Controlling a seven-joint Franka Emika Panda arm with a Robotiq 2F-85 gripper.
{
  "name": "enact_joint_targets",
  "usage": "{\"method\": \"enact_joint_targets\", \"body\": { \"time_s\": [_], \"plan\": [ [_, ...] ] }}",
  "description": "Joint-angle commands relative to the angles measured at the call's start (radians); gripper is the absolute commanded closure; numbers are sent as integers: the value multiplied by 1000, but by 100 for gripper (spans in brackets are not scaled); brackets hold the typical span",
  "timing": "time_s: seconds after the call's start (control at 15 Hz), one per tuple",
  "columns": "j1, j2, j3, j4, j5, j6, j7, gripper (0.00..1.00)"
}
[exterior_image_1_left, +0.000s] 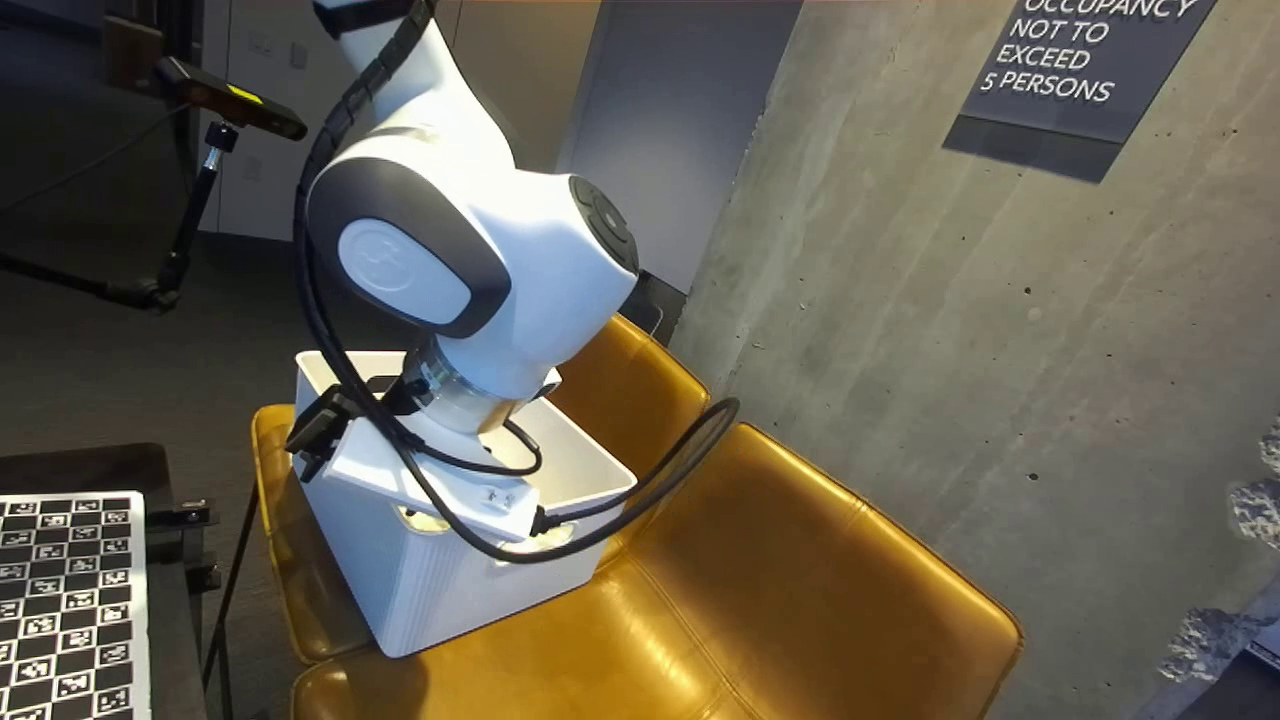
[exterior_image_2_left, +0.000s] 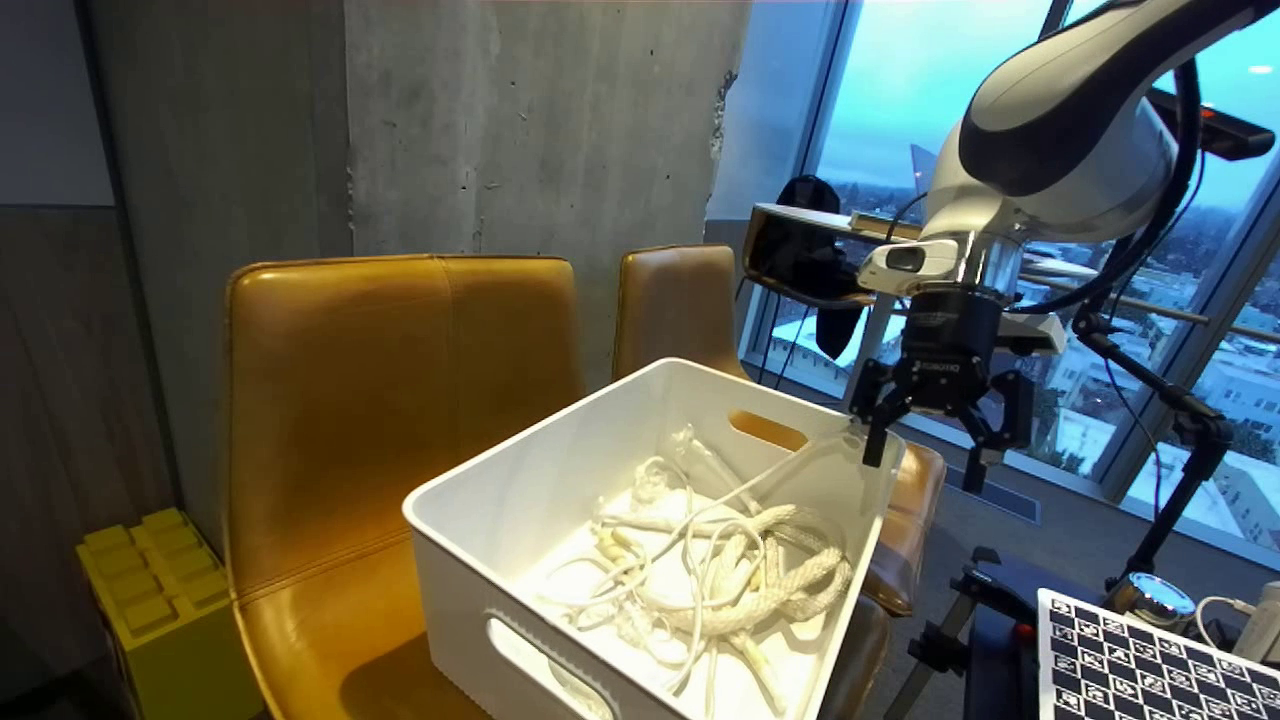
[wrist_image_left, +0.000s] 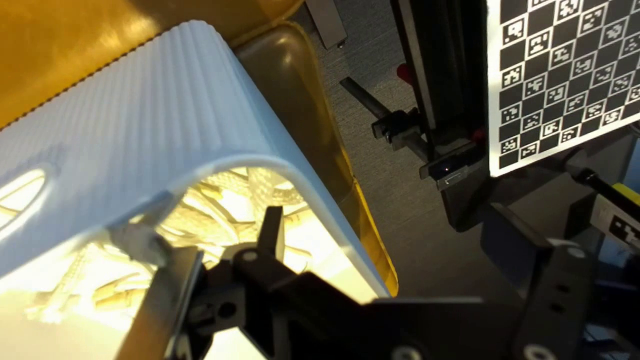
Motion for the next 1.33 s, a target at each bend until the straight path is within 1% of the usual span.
{"method": "enact_joint_targets", "body": {
  "time_s": [0.0,0.33,0.53,0.8,0.93,1.07,1.27],
  "plan": [
    [29,-77,17,-59,-11,12,28,0],
    [76,-101,40,-112,-4,34,52,0],
    [91,-92,47,-127,-5,49,61,0],
    [86,-76,37,-156,-15,105,48,0],
    [81,-55,32,-168,-15,183,40,0],
    [72,-33,26,-163,-28,213,63,0],
    [56,-35,19,-156,-32,235,57,0]
  ]
}}
